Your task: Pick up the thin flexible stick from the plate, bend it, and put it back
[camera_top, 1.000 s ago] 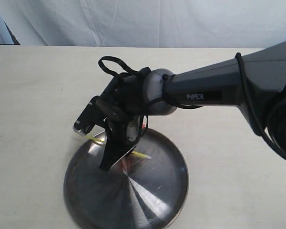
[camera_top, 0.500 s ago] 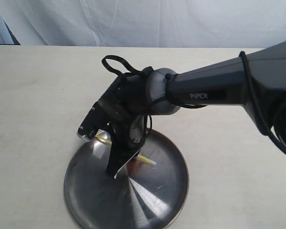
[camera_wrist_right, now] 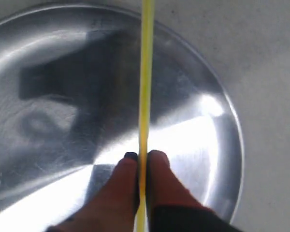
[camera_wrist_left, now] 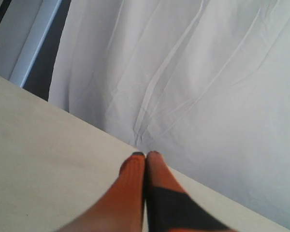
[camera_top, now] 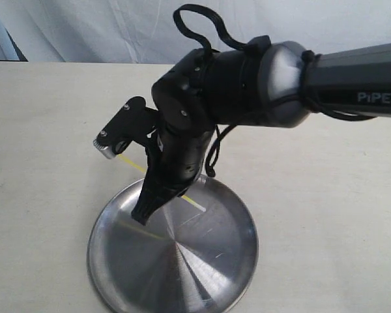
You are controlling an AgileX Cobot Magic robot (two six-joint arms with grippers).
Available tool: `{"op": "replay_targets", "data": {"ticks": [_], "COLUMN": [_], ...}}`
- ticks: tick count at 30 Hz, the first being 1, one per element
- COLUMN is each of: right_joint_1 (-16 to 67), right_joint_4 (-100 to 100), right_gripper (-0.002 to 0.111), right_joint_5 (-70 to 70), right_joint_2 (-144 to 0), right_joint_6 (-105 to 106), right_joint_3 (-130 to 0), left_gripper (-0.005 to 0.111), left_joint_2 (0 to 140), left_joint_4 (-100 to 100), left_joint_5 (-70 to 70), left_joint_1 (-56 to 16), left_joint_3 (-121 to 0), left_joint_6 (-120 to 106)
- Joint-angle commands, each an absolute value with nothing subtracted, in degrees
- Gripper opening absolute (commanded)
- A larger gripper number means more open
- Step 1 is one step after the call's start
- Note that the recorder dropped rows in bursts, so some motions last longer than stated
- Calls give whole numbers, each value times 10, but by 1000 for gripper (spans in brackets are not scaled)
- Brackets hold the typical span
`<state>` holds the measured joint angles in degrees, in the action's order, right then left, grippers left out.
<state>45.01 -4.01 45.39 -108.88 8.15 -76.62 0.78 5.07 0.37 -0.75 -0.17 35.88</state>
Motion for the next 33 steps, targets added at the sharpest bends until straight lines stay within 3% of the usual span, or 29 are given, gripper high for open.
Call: {"op": "replay_targets", "data": {"ticks": [1,8,16,20,23,24,28,33], "right_joint_1": [446,446,446,447,447,447,447,454], "right_joint_4": [9,114,277,385,427,450,509,577], "right_gripper": [-1,-1,-1,-1,-1,-1,-1,-1], "right_joint_5": [404,327,296,294,297,307,324,324], "right_joint_2": [-1047,-937,-855,-843,-843,-843,-843,-839], "right_joint_6": [84,124,237,334,374,396,446,507], "right_joint_3": [-706,-585,-551,-551,-551,-551,-551,-551], "left_gripper": [0,0,0,1,13,24,49,53], "left_joint_2": [3,3,3,4,11,17,22,23], "left_joint_4": [67,104,174,439,614,678,699,699], "left_joint_5": [-58,-88,-108,-235,-361,-379,-362,-358], "left_joint_1": [-7,-7,-33,-82,-88,-88,-88,-88], "left_joint_3": [0,0,0,0,0,0,0,0], "left_joint_6": [362,544,714,929,1038,1074,1095,1098]}}
